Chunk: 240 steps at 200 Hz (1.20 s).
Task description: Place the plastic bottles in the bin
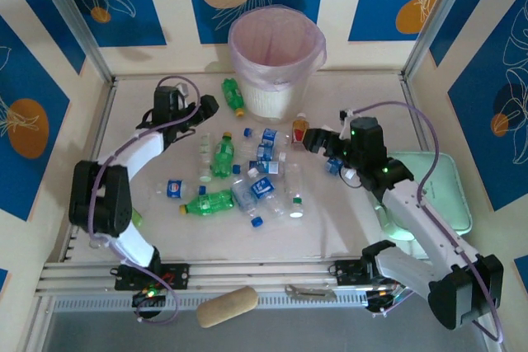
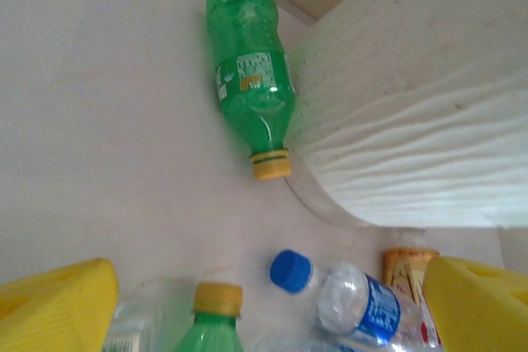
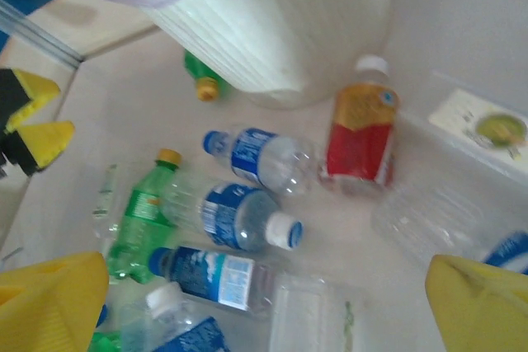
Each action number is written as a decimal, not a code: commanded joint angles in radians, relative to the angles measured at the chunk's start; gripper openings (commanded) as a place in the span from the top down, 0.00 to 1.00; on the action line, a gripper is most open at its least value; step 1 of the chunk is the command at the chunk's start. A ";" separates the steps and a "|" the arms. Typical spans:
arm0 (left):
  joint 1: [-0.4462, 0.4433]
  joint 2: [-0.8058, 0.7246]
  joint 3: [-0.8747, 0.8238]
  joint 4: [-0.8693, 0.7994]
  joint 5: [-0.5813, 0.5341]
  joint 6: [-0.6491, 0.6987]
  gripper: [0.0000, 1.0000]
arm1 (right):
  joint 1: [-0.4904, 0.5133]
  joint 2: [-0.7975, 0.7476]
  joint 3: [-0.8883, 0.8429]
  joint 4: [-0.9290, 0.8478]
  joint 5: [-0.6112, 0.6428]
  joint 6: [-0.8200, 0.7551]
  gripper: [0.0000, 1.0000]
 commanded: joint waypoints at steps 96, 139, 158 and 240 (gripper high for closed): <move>-0.065 0.525 0.543 -0.033 -0.056 -0.025 0.13 | -0.028 -0.120 -0.269 0.251 0.128 0.159 0.01; -0.093 0.622 0.663 -0.110 -0.125 -0.017 0.14 | -0.031 -0.113 -0.280 0.277 0.149 0.163 0.01; -0.106 0.653 0.701 -0.145 -0.161 -0.009 0.14 | -0.037 -0.118 -0.272 0.272 0.155 0.145 0.01; -0.122 0.775 0.913 -0.408 -0.209 0.060 0.21 | -0.073 -0.181 -0.314 0.267 0.188 0.160 0.01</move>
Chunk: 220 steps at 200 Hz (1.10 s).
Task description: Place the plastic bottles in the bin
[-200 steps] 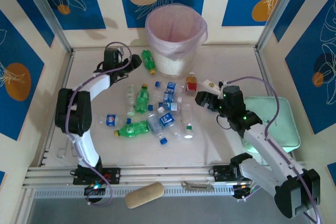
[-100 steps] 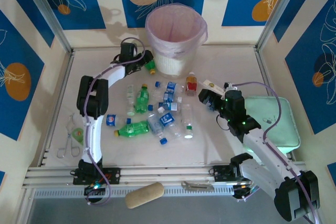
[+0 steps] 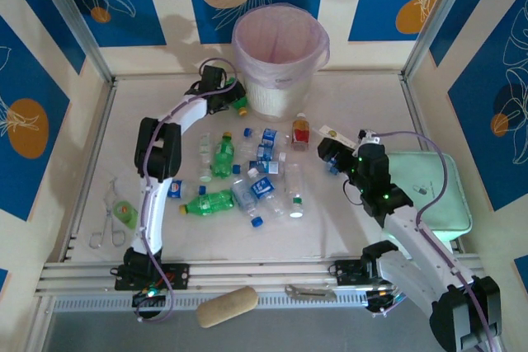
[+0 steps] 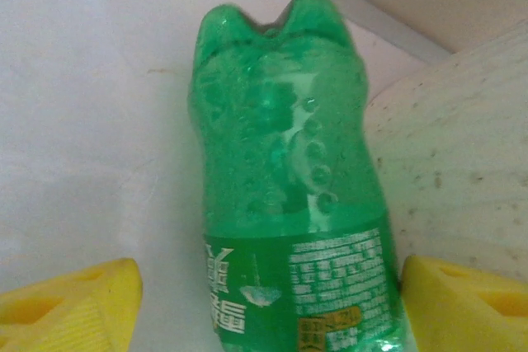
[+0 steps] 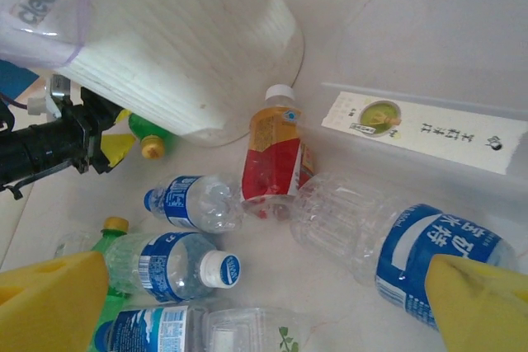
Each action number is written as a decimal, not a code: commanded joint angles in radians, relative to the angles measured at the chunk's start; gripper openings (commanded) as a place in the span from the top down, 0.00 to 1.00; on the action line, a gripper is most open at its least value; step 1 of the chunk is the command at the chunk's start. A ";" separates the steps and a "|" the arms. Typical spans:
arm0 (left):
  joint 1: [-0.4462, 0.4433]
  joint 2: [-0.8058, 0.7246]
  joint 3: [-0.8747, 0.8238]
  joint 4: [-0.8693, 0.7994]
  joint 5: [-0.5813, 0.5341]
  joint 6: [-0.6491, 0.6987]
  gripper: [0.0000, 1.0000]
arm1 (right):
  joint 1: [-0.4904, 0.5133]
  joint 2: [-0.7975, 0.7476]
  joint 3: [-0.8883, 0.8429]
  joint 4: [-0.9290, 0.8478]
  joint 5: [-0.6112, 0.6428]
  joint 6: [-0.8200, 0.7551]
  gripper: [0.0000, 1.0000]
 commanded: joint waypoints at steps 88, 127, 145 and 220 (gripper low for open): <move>-0.010 0.020 0.107 -0.270 -0.209 0.213 0.29 | -0.048 -0.044 -0.040 0.020 0.032 0.034 0.01; -0.008 0.017 0.105 -0.254 -0.206 0.226 0.42 | -0.055 -0.047 -0.038 0.019 0.020 0.044 0.01; -0.007 0.003 0.092 -0.238 -0.206 0.236 0.47 | -0.056 -0.055 -0.037 0.008 0.022 0.042 0.01; 0.001 -0.306 -0.240 -0.066 -0.205 0.278 0.55 | -0.058 -0.062 -0.044 0.018 -0.009 0.066 0.01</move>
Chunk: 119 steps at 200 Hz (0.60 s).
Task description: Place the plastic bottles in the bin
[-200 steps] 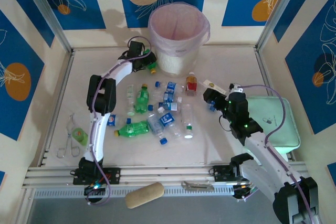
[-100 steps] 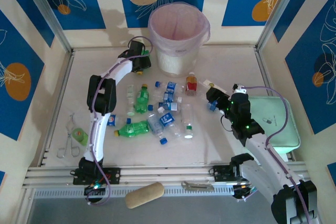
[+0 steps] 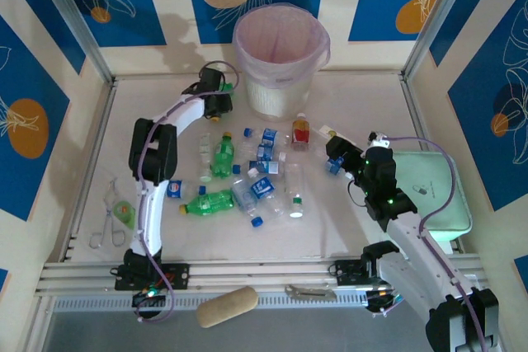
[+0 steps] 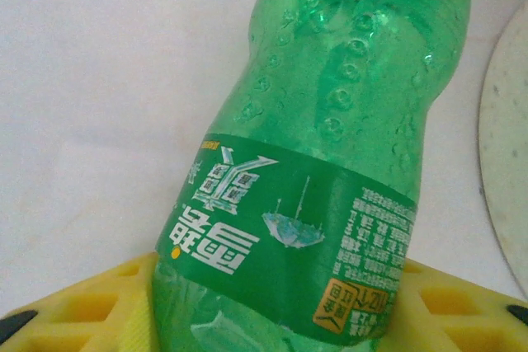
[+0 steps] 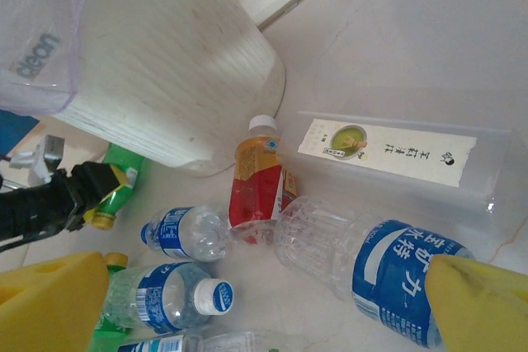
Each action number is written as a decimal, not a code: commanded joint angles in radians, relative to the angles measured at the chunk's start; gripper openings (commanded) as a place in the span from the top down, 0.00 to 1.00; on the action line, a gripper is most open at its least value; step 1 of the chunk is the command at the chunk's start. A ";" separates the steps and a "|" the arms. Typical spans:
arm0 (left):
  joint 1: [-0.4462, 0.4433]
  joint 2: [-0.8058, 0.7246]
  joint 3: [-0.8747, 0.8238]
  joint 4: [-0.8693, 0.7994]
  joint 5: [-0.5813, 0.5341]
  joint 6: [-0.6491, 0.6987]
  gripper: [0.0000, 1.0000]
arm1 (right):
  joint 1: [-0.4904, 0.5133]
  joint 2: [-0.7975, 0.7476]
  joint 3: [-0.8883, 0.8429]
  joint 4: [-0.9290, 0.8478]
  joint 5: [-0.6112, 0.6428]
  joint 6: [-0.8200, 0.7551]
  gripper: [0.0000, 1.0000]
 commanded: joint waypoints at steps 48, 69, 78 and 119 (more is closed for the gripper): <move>0.013 -0.465 -0.330 0.169 0.040 0.032 0.56 | -0.004 -0.007 -0.011 0.007 -0.041 0.039 0.01; 0.013 -0.575 -0.374 0.184 0.077 0.029 0.57 | -0.004 -0.009 -0.006 0.006 -0.047 0.042 0.01; 0.013 -0.614 -0.374 0.186 0.100 0.029 0.58 | -0.003 -0.011 -0.006 0.006 -0.051 0.044 0.01; 0.004 -0.669 -0.278 0.207 0.228 -0.020 0.60 | -0.002 -0.021 -0.014 0.006 -0.055 0.057 0.01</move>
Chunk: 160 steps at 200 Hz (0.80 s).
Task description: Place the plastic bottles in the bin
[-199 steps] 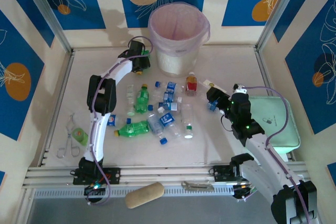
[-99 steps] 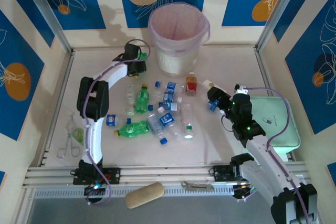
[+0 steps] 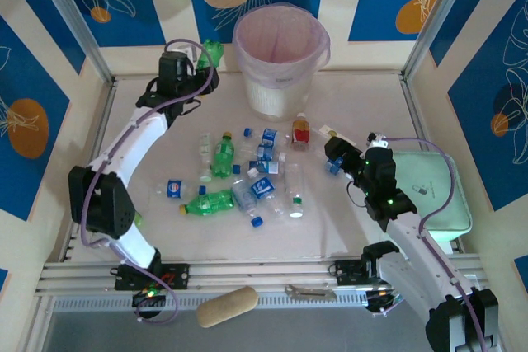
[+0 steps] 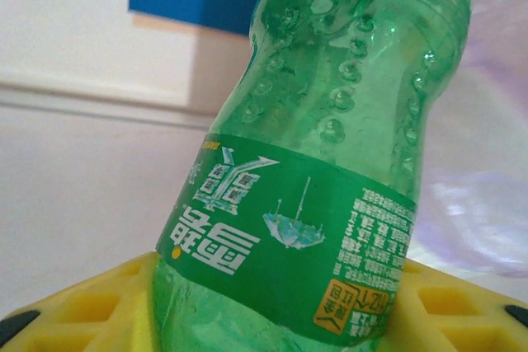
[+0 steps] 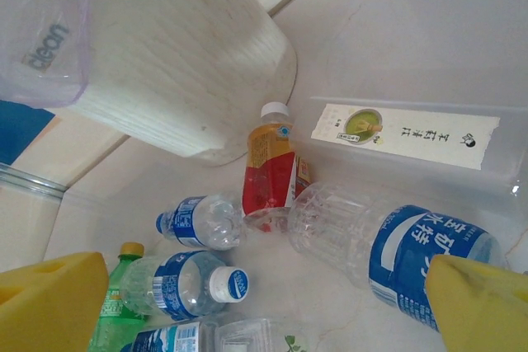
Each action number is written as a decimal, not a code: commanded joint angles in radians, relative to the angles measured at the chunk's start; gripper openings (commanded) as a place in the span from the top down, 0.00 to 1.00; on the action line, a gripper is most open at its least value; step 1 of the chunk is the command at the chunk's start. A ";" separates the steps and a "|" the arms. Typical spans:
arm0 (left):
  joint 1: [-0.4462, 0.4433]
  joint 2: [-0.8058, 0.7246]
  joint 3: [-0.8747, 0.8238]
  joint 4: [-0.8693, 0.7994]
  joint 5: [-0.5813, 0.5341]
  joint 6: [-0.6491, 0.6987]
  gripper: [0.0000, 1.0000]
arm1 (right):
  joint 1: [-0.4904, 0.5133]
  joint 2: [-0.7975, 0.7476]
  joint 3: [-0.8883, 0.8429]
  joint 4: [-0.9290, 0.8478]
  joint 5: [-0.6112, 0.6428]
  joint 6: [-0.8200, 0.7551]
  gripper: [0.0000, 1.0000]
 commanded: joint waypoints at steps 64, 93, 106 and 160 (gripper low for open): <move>-0.080 0.174 0.410 0.063 0.204 -0.088 0.61 | 0.000 -0.064 -0.031 -0.018 -0.001 0.029 0.01; -0.119 0.338 0.641 0.026 0.220 -0.105 0.61 | -0.001 -0.083 -0.040 -0.035 0.001 0.035 0.01; -0.133 0.418 0.752 0.008 0.217 -0.112 0.61 | -0.001 -0.099 -0.047 -0.045 0.005 0.038 0.01; -0.145 0.675 1.015 0.052 0.158 -0.159 0.60 | -0.002 -0.186 -0.080 -0.087 0.016 0.058 0.01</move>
